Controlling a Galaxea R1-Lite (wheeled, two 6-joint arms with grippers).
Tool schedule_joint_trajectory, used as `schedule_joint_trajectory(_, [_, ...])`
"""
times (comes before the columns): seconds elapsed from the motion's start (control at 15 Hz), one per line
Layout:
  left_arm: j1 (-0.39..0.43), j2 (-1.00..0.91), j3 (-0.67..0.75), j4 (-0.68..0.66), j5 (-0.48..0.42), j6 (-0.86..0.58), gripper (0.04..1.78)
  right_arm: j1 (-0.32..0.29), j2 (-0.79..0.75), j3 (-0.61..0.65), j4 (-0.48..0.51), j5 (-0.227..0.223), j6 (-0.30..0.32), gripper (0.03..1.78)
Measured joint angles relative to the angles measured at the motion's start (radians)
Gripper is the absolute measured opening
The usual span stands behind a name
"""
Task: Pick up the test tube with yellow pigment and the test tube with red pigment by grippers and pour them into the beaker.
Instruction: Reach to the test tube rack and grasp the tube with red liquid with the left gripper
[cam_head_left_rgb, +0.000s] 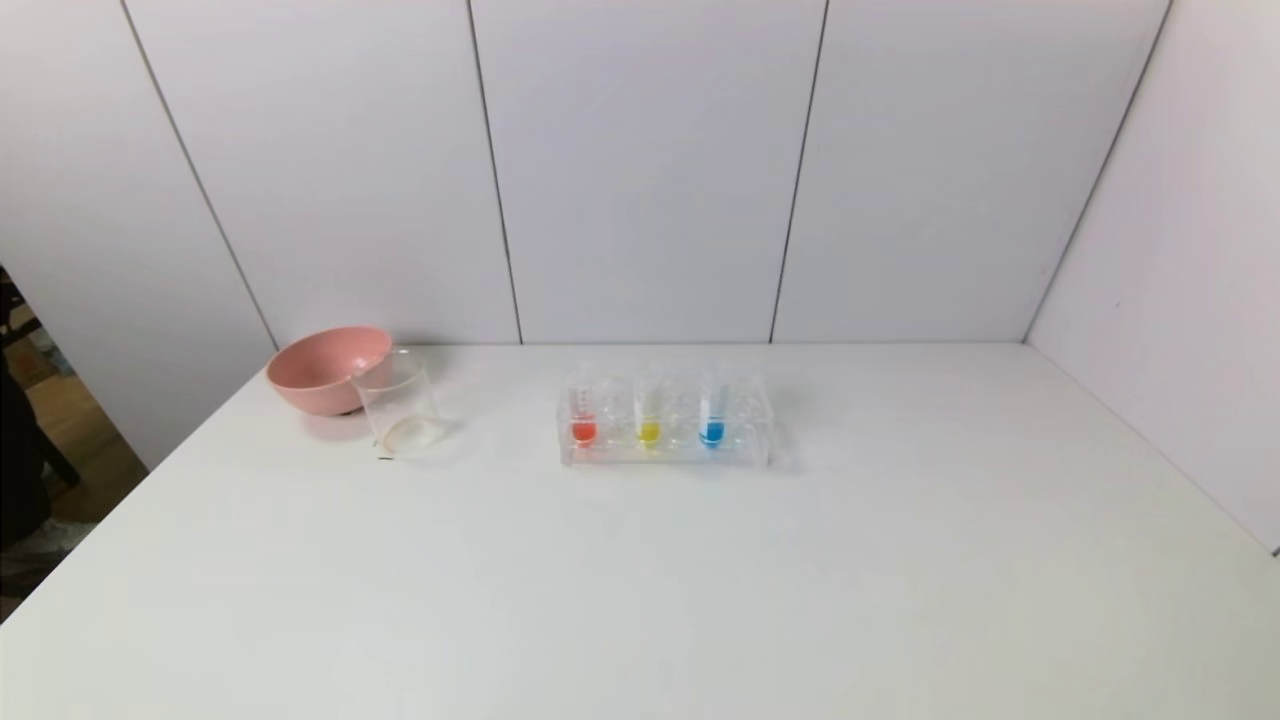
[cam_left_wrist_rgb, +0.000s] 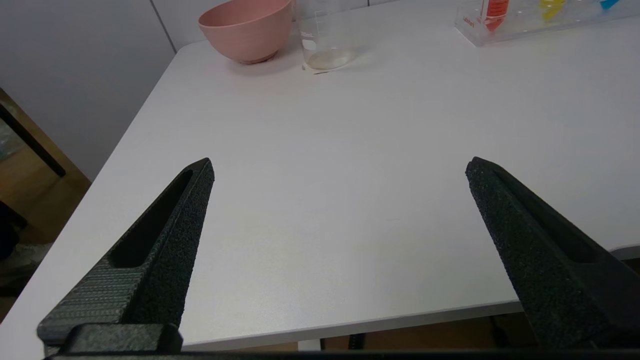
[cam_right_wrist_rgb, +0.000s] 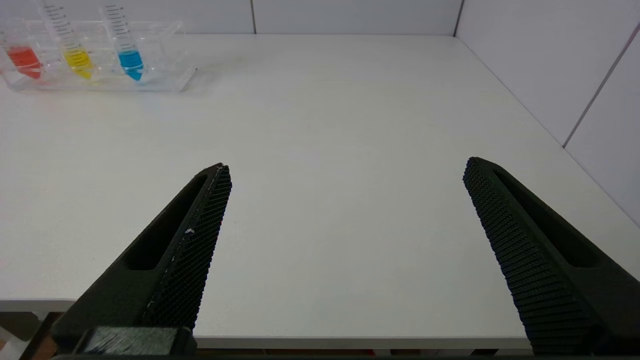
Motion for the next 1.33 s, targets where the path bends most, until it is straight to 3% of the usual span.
schedule_joint_trajectory(0.8, [0.000, 0.000, 0.000, -0.001, 0.000, -0.001, 1.76, 0.000, 0.000, 0.000, 0.000, 0.000, 0.000, 1.70])
schedule_joint_trajectory(1.33, [0.000, 0.000, 0.000, -0.005, 0.005, -0.078, 1.76, 0.000, 0.000, 0.000, 0.000, 0.000, 0.000, 1.70])
